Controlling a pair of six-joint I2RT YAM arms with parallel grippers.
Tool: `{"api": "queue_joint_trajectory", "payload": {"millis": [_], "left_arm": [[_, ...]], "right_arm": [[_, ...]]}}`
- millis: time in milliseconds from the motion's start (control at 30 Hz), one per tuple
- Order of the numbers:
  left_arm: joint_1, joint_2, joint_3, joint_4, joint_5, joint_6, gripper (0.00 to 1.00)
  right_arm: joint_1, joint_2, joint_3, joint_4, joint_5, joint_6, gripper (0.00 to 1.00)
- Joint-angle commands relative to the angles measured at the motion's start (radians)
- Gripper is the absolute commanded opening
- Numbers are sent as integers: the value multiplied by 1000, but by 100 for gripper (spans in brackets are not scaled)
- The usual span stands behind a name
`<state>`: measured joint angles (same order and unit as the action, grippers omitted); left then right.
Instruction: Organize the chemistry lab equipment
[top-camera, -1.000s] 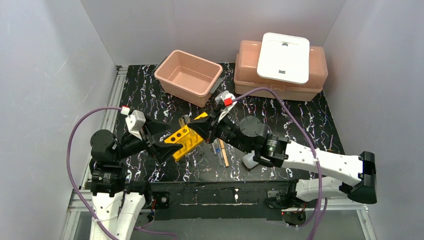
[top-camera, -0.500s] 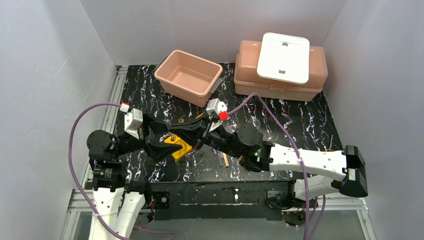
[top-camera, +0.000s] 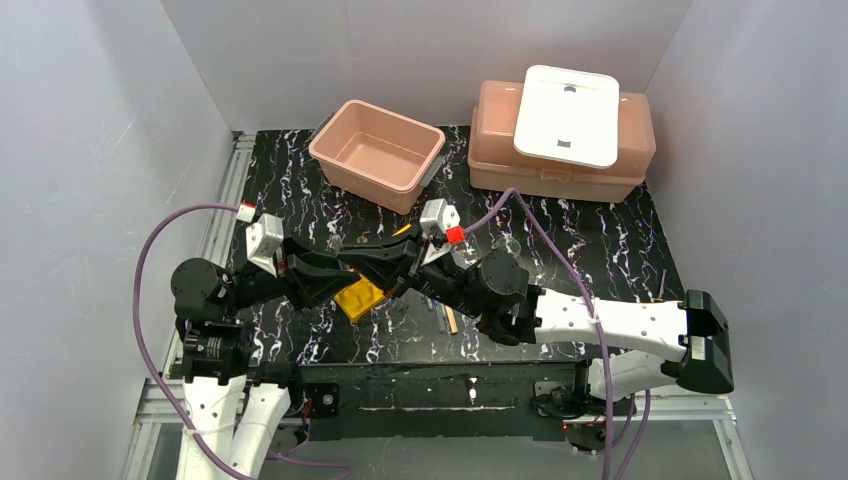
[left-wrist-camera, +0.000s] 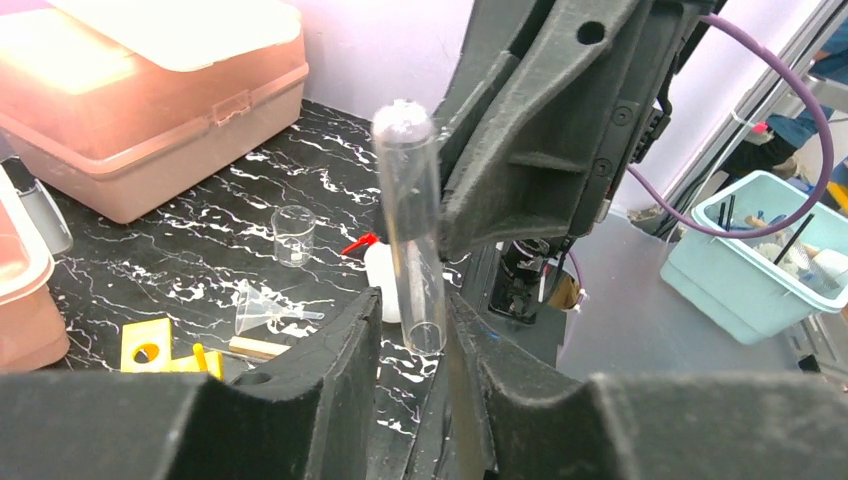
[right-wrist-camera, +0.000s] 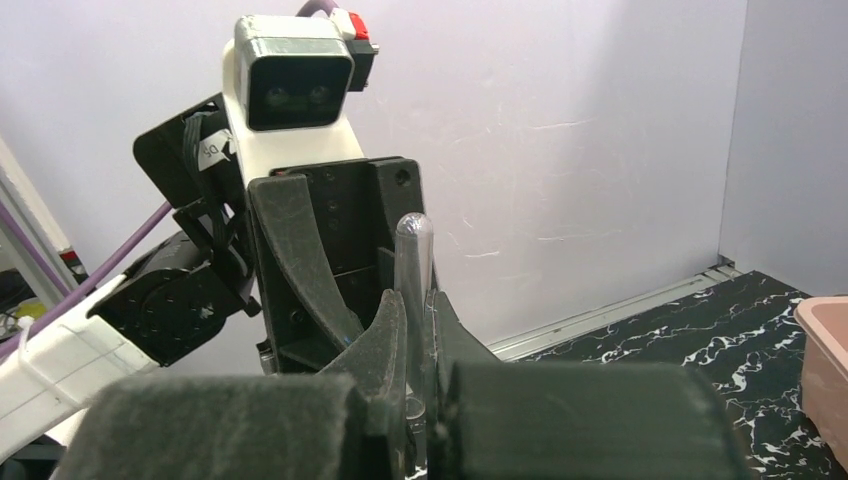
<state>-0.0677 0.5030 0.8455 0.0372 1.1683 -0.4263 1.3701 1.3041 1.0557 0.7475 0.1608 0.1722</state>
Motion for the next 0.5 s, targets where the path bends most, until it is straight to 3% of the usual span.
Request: {"api": "queue_joint_trajectory", "payload": {"millis": [0,100,467], "left_arm": [[0,7,47,-31,-13,26,23],[0,3,55,-78,-33,39,0],[0,7,83,-170,-79,103,0]], "right_arm": [[6,-26,0,93,5,-11,1],[7,-15,14,88,-10,-5,1],[6,-19,20,59,-3,12,3]]}}
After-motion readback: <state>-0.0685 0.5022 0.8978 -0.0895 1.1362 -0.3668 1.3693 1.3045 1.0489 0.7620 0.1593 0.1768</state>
